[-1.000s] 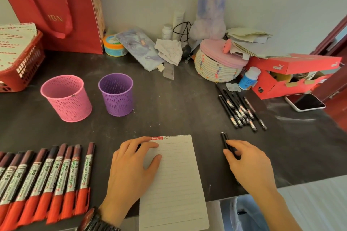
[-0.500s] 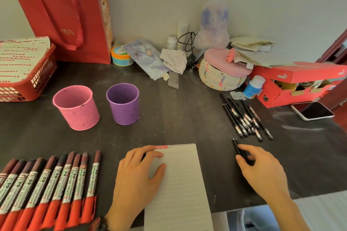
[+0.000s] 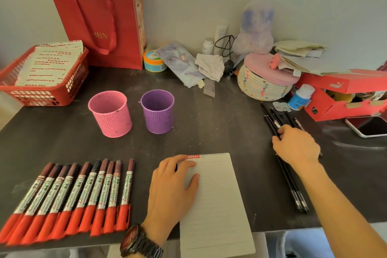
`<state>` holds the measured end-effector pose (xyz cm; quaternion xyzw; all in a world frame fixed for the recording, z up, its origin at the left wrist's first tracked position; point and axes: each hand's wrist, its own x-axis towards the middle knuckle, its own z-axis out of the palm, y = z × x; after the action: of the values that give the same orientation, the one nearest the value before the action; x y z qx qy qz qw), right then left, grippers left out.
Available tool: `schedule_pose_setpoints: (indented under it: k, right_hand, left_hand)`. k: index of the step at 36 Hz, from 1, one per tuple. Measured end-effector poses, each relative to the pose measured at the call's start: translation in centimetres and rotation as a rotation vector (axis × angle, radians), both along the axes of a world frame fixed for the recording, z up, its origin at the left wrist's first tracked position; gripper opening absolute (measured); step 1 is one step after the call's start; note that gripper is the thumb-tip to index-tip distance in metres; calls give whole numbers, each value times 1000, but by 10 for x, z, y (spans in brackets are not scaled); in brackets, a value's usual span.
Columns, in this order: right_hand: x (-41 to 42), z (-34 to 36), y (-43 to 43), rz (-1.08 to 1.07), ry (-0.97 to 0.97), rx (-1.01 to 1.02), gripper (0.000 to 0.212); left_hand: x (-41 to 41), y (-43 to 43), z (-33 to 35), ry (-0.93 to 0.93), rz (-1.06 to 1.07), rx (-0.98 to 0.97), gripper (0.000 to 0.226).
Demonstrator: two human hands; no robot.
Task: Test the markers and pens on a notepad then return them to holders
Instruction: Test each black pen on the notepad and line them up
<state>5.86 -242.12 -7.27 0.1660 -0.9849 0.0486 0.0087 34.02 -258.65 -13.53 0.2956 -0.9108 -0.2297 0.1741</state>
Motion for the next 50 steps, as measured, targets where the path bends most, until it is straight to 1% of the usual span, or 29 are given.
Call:
schedule_pose_setpoints:
  k: [5, 8, 11, 13, 16, 18, 20, 22, 24, 26, 31, 35, 38, 41, 45, 47, 50]
  right_hand:
    - [-7, -2, -7, -28, 2, 86, 27]
    - [-8, -1, -9, -22, -23, 107, 28]
    - [-3, 1, -11, 17, -15, 78, 32]
    - [3, 5, -13, 40, 7, 18, 35]
    - [16, 9, -17, 95, 36, -163, 35]
    - [30, 11, -20, 146, 33, -373, 30]
    - [50, 13, -23, 192, -24, -589, 18]
    - [74, 15, -26, 210, -195, -784, 5]
    - [99, 12, -29, 254, -406, -963, 2]
    - [122, 5, -31, 314, -522, -1050, 5]
    - [153, -16, -32, 398, -661, -1089, 7]
    - [159, -26, -31, 406, -747, -1129, 15]
    - [162, -28, -30, 405, -751, -1186, 9]
    - [164, -28, -30, 377, -714, -1200, 11]
    - [165, -29, -30, 405, -688, -1189, 14]
    - [165, -29, -30, 422, -707, -1187, 12]
    - [165, -29, -30, 435, -733, -1184, 9]
  left_hand:
    - [0, 1, 0, 29, 7, -10, 30]
    - [0, 1, 0, 34, 9, -13, 28]
    - [0, 1, -1, 24, 6, -9, 29]
    - [0, 1, -1, 21, 10, -9, 29]
    - [0, 2, -1, 31, 14, -14, 29]
    - [0, 2, -1, 36, 15, -14, 29]
    - [1, 2, 1, 53, 14, -12, 29]
    - [1, 4, 4, 91, 8, 4, 30]
    - [1, 5, 8, 133, -7, 27, 35]
    - [3, 6, 11, 162, -28, 45, 38]
    - [4, 9, 14, 173, -100, 38, 43]
    - [5, 8, 14, 168, -142, -13, 34]
    - [6, 9, 15, 167, -163, -61, 31]
    - [5, 10, 16, 160, -161, -73, 28]
    - [3, 11, 15, 171, -143, -95, 23]
    - [2, 11, 14, 170, -137, -124, 27]
    - [1, 11, 15, 164, -134, -167, 42]
